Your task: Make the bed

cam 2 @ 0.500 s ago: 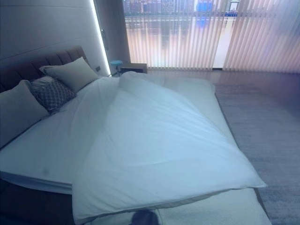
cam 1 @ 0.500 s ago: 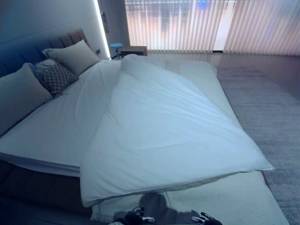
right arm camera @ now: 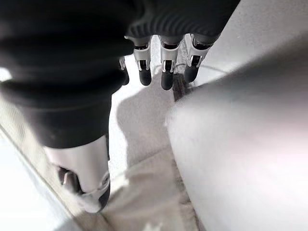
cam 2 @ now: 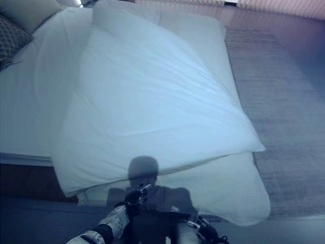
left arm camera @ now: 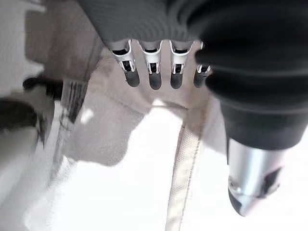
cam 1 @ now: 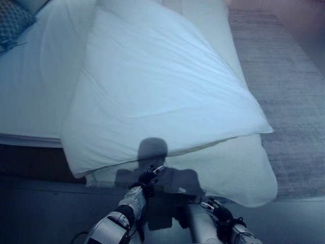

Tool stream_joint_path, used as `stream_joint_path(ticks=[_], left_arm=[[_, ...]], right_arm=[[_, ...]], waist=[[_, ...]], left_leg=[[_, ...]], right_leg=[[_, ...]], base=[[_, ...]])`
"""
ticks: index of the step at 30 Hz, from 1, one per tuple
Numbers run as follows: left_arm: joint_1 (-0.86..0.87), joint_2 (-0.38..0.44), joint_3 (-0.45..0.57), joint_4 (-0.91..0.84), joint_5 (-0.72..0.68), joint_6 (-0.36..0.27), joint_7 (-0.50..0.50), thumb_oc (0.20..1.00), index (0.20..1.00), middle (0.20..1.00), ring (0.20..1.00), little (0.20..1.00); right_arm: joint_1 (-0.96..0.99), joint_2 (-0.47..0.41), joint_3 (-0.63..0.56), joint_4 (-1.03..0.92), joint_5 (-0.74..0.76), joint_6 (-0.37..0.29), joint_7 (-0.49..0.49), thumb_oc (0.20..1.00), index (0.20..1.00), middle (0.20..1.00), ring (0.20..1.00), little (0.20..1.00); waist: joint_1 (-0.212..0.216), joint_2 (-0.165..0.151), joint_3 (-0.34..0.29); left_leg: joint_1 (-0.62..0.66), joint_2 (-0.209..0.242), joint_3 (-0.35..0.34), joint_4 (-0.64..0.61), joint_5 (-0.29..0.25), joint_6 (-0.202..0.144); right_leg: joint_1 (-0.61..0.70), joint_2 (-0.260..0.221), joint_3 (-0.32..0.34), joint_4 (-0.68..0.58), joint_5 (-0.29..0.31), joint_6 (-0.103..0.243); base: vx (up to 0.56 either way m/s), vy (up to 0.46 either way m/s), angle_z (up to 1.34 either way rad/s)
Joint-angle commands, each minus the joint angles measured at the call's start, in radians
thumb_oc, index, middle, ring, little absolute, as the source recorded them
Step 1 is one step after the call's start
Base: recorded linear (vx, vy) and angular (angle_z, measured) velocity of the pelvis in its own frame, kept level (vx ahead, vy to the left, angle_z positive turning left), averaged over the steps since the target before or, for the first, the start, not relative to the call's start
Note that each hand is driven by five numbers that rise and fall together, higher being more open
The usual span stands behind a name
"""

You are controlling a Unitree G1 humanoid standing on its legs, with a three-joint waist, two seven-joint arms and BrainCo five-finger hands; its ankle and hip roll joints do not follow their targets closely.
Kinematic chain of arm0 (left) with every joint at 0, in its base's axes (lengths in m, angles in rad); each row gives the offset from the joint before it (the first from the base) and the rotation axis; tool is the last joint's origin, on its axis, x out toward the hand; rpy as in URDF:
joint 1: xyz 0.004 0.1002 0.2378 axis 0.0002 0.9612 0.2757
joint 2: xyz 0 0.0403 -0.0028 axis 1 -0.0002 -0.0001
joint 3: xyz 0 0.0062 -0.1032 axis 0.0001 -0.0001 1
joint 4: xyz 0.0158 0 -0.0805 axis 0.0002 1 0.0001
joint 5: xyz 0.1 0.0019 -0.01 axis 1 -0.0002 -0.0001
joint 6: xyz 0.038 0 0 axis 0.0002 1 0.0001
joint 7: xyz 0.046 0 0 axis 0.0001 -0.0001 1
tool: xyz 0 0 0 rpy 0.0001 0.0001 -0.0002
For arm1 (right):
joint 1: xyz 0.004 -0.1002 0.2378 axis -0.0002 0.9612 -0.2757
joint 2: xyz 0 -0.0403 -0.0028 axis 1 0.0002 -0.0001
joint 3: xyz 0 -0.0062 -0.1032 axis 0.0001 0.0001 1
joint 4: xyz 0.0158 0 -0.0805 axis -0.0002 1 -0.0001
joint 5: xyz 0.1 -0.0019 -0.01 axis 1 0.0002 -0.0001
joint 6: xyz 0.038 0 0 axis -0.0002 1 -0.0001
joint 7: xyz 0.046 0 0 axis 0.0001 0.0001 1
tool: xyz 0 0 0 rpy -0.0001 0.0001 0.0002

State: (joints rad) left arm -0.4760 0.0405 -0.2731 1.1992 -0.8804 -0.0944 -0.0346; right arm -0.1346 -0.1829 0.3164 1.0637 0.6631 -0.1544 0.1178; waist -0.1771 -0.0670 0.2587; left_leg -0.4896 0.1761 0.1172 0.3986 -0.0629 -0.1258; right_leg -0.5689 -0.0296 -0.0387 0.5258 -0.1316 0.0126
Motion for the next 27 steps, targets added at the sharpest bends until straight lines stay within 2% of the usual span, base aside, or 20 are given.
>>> stream_joint_path(ticks=[1,8,13,27], left_arm=[[-0.057,-0.056,0.034,0.019,-0.09,0.014,-0.002,1.0,1.0,1.0,1.0,1.0],[-0.095,-0.069,0.13,-0.002,-0.243,0.004,0.011,1.0,1.0,1.0,1.0,1.0],[-0.158,-0.055,0.182,-0.042,-0.331,-0.025,0.008,1.0,1.0,1.0,1.0,1.0],[-0.282,-0.015,0.198,-0.169,-0.38,-0.112,0.015,1.0,1.0,1.0,1.0,1.0]], right_arm=[[0.007,-0.018,0.024,-0.075,0.055,-0.033,-0.008,1.0,1.0,1.0,1.0,1.0],[0.009,-0.021,0.039,-0.145,0.069,-0.035,0.001,1.0,1.0,1.0,1.0,1.0],[0.003,-0.034,0.052,-0.178,0.064,-0.035,0.009,1.0,1.0,1.0,1.0,1.0],[0.023,-0.042,0.039,-0.205,0.06,-0.048,-0.002,1.0,1.0,1.0,1.0,1.0]], waist=[[-0.04,-0.018,-0.026],[-0.058,-0.027,-0.04],[-0.075,-0.028,-0.053],[-0.072,-0.016,-0.048]], left_leg=[[-0.089,-0.009,0.006,0.084,-0.037,0.043],[-0.161,0.003,0.003,0.111,-0.042,0.035],[-0.195,0.009,0.005,0.113,-0.039,0.03],[-0.211,-0.005,0.008,0.105,-0.031,0.031]], right_leg=[[-0.024,0.001,-0.022,-0.043,0.023,0.07],[-0.093,0.013,-0.014,-0.045,0.036,0.063],[-0.129,0.021,0.0,-0.051,0.043,0.062],[-0.148,0.012,0.009,-0.078,0.07,0.07]], base=[[-0.04,-0.024,-0.18],[-0.02,-0.015,-0.11],[0.0,-0.002,-0.01],[0.0,0.007,-0.02]])
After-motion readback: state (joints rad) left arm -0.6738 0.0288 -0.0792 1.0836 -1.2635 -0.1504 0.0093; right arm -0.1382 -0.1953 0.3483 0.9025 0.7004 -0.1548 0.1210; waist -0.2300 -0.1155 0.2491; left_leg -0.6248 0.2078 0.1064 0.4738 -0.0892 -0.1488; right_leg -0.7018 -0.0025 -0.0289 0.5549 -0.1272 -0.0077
